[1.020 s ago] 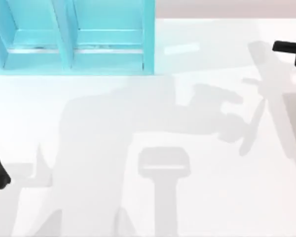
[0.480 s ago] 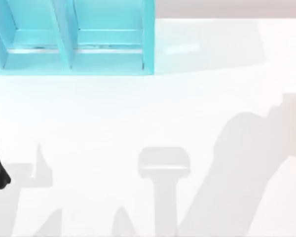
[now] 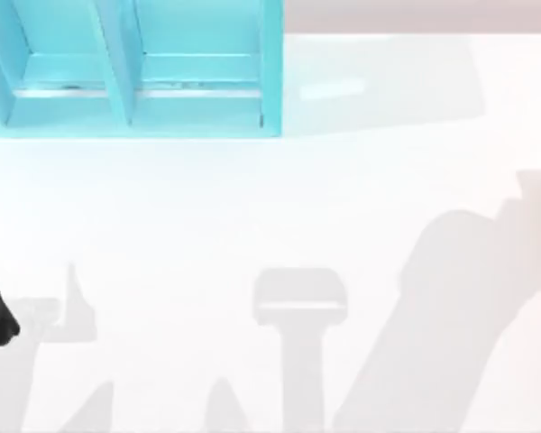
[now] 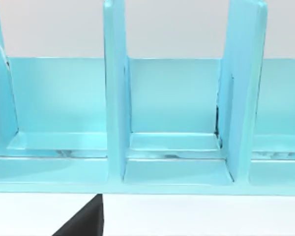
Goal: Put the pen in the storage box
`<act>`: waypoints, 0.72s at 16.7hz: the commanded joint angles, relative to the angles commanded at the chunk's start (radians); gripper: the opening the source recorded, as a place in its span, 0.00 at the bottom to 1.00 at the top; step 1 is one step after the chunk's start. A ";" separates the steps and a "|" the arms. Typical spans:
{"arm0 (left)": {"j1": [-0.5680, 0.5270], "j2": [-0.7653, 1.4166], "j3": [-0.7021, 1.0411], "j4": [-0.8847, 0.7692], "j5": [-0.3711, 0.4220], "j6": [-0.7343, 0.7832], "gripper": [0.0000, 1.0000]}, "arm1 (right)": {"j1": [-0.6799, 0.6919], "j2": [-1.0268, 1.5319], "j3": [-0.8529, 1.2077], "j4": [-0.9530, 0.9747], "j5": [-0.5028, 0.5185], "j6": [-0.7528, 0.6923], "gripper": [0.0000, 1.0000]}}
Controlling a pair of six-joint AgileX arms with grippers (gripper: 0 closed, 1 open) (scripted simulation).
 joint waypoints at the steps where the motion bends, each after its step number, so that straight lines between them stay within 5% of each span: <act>1: 0.000 0.000 0.000 0.000 0.000 0.000 1.00 | 0.012 -0.005 -0.022 0.012 0.006 0.002 0.00; 7: 0.000 0.000 0.000 0.000 0.000 0.000 1.00 | 0.063 -0.044 -0.258 0.148 0.054 0.036 0.00; 12: 0.000 0.000 0.000 0.000 0.000 0.000 1.00 | 0.034 -0.096 -0.369 0.267 -0.006 0.041 0.00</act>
